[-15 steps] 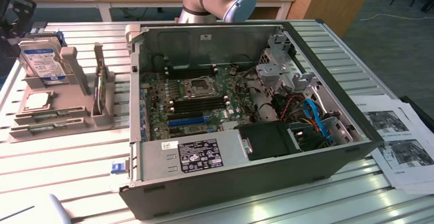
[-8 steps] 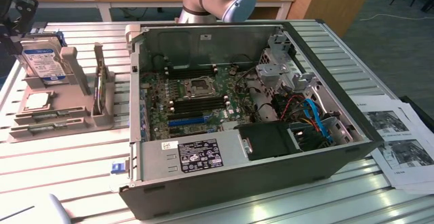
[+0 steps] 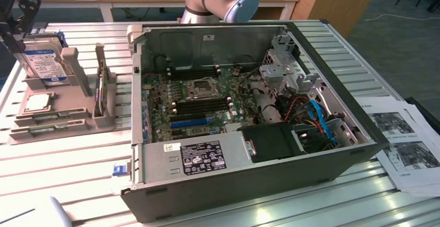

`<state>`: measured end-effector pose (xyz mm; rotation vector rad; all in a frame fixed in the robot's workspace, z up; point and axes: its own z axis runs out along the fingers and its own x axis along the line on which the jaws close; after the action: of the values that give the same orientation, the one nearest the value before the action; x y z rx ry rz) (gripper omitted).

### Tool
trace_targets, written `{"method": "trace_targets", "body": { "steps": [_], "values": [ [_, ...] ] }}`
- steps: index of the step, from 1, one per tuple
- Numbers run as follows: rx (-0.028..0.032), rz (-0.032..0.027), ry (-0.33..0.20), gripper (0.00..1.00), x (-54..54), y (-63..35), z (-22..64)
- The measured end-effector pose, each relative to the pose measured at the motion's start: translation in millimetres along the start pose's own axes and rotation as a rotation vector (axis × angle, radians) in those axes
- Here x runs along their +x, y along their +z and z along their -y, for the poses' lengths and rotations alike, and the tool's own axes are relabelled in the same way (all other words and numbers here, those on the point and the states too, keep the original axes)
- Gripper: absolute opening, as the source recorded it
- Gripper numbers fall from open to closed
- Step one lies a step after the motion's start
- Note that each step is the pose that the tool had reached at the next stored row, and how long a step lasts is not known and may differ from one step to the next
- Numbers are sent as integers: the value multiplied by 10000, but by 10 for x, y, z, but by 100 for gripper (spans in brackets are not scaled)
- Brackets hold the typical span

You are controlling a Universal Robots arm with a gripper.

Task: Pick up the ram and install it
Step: 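Reach for the ram, then pick up the ram and move it above insertion slot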

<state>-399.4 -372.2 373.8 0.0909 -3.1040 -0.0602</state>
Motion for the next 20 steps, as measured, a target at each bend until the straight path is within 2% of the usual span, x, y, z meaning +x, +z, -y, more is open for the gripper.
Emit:
{"method": "trace_targets", "body": {
  "steps": [20],
  "values": [
    [1,-1,-1,10,-2,57,2]
  ]
}}
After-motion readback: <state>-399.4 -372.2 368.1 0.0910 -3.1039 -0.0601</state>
